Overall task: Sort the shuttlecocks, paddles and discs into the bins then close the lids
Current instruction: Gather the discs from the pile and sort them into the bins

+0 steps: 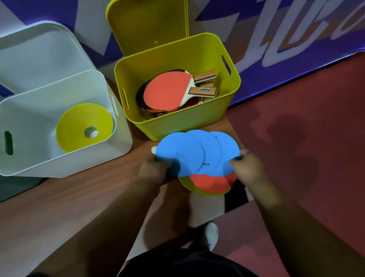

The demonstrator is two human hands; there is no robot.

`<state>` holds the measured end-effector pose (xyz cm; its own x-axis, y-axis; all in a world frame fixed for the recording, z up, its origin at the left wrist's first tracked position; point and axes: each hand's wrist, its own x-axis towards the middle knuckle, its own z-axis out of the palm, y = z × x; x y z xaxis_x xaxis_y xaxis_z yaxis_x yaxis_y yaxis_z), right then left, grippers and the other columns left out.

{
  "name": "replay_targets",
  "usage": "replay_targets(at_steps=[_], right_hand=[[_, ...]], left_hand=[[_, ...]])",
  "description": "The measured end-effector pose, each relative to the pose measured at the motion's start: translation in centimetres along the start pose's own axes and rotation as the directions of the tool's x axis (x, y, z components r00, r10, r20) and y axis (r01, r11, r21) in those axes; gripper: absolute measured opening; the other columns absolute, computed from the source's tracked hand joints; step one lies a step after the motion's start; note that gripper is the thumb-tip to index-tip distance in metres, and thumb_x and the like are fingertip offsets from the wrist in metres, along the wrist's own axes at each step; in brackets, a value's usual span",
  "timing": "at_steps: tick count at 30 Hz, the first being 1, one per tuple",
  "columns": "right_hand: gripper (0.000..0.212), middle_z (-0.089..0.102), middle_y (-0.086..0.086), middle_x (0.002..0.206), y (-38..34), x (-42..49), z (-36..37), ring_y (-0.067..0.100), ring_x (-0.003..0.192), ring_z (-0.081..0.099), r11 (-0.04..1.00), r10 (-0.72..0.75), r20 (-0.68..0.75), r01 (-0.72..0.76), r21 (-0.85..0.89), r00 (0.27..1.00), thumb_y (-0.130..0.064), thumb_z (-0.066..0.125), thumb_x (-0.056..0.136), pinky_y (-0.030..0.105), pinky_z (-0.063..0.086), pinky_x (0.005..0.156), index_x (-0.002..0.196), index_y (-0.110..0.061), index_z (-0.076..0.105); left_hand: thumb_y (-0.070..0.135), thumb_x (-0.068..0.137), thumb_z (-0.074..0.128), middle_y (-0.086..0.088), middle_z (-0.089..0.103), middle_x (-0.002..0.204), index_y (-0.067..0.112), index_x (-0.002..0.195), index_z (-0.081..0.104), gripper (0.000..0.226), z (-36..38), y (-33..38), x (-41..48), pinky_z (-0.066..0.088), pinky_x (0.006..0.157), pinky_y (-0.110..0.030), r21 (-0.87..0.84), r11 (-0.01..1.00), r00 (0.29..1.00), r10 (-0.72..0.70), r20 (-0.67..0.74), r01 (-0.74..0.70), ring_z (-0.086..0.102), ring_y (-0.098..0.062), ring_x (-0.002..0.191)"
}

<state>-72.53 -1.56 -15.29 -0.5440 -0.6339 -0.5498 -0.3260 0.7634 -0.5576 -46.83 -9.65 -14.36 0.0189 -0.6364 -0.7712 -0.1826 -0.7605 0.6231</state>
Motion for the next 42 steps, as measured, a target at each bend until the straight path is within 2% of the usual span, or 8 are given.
replay_targets(at_steps=[6, 9, 14, 24, 28, 33, 38, 42], right_hand=[[0.023, 0.071, 0.008, 0.097, 1.3, -0.4, 0.6, 0.033, 0.098, 0.068, 0.992, -0.069, -0.081, 0.076, 0.099, 0.994, -0.007, 0.065, 0.087, 0.033, 0.045, 0.075, 0.108, -0.015, 0.064], [0.015, 0.069, 0.005, 0.091, 1.3, -0.4, 0.8, 0.03, 0.091, 0.067, 0.992, -0.081, -0.057, 0.086, 0.096, 0.995, -0.019, 0.067, 0.091, 0.035, 0.049, 0.073, 0.104, -0.016, 0.061], [0.041, 0.074, 0.0, 0.107, 1.0, -0.5, 1.2, 0.022, 0.083, 0.075, 0.99, -0.076, 0.182, 0.052, 0.129, 0.98, -0.031, 0.076, 0.087, 0.046, 0.067, 0.066, 0.127, -0.023, 0.066], [0.034, 0.071, -0.003, 0.111, 0.4, -1.9, 1.3, 0.023, 0.088, 0.073, 0.96, -0.091, 0.16, 0.044, 0.275, 0.983, -0.023, 0.074, 0.094, 0.037, 0.063, 0.057, 0.126, -0.028, 0.062], [0.033, 0.074, -0.001, 0.112, 0.6, -2.3, 0.6, 0.023, 0.091, 0.074, 0.911, -0.142, 0.149, 0.07, 0.407, 0.979, -0.018, 0.074, 0.095, 0.037, 0.062, 0.059, 0.125, -0.028, 0.064], [0.041, 0.078, 0.002, 0.11, 0.8, -3.2, 0.1, 0.029, 0.094, 0.076, 0.827, -0.21, 0.186, 0.073, 0.557, 0.96, -0.018, 0.076, 0.092, 0.046, 0.064, 0.069, 0.129, -0.032, 0.064], [0.035, 0.076, -0.001, 0.117, 1.6, -3.4, 0.5, 0.024, 0.099, 0.076, 0.842, -0.189, 0.211, 0.048, 0.537, 0.959, -0.025, 0.071, 0.098, 0.046, 0.065, 0.072, 0.129, -0.039, 0.062], [0.031, 0.075, 0.006, 0.113, 2.4, -3.8, 1.4, 0.031, 0.083, 0.077, 0.877, -0.114, 0.23, -0.011, 0.48, 0.966, -0.028, 0.053, 0.11, 0.042, 0.065, 0.071, 0.14, -0.026, 0.06]], left_hand=[[0.011, 0.075, 0.066, -0.019, 0.074, 0.11, 0.024, 0.111, 0.066, 0.039, 1.4, -0.2, -1.1, 0.064, 0.076, -0.055, 0.366, 0.904, 0.974, 0.22, 0.043, -0.22, 0.073, -0.041, 0.094], [0.01, 0.079, 0.066, -0.014, 0.075, 0.104, 0.018, 0.123, 0.07, 0.045, 1.7, -0.4, -1.8, 0.06, 0.081, -0.046, 0.561, 0.767, 0.945, 0.311, 0.101, -0.312, 0.072, -0.041, 0.096], [0.006, 0.089, 0.069, -0.017, 0.072, 0.125, 0.013, 0.141, 0.062, 0.053, 2.2, -0.8, -2.5, 0.042, 0.08, -0.026, 0.66, 0.629, 0.906, 0.364, 0.217, -0.411, 0.067, -0.034, 0.113], [0.02, 0.08, 0.079, -0.001, 0.07, 0.118, 0.015, 0.136, 0.065, 0.057, 0.8, -1.6, -1.3, 0.056, 0.095, -0.045, 0.629, 0.702, 0.942, 0.257, 0.214, -0.334, 0.067, -0.022, 0.108], [0.068, 0.066, 0.066, -0.015, 0.062, 0.14, 0.016, 0.136, 0.067, 0.087, 0.6, -1.3, -1.0, 0.052, 0.105, -0.046, 0.713, 0.655, 0.964, 0.233, 0.126, -0.251, 0.061, -0.032, 0.127], [0.081, 0.077, 0.053, -0.022, 0.061, 0.124, 0.016, 0.099, 0.068, 0.07, 1.7, 0.1, -1.8, 0.044, 0.108, -0.051, 0.831, 0.524, 0.972, 0.223, 0.077, -0.186, 0.054, -0.041, 0.123], [0.055, 0.088, 0.075, -0.004, 0.043, 0.066, 0.017, 0.058, 0.04, 0.059, 1.6, -0.3, -2.3, 0.04, 0.067, -0.038, 0.732, 0.576, 0.894, 0.435, 0.104, -0.365, 0.054, -0.039, 0.083], [0.035, 0.094, 0.076, 0.002, 0.034, 0.057, 0.014, 0.068, 0.044, 0.046, 1.3, -1.0, -3.2, 0.022, 0.048, -0.031, 0.666, 0.621, 0.87, 0.485, 0.088, -0.413, 0.038, -0.025, 0.06]])
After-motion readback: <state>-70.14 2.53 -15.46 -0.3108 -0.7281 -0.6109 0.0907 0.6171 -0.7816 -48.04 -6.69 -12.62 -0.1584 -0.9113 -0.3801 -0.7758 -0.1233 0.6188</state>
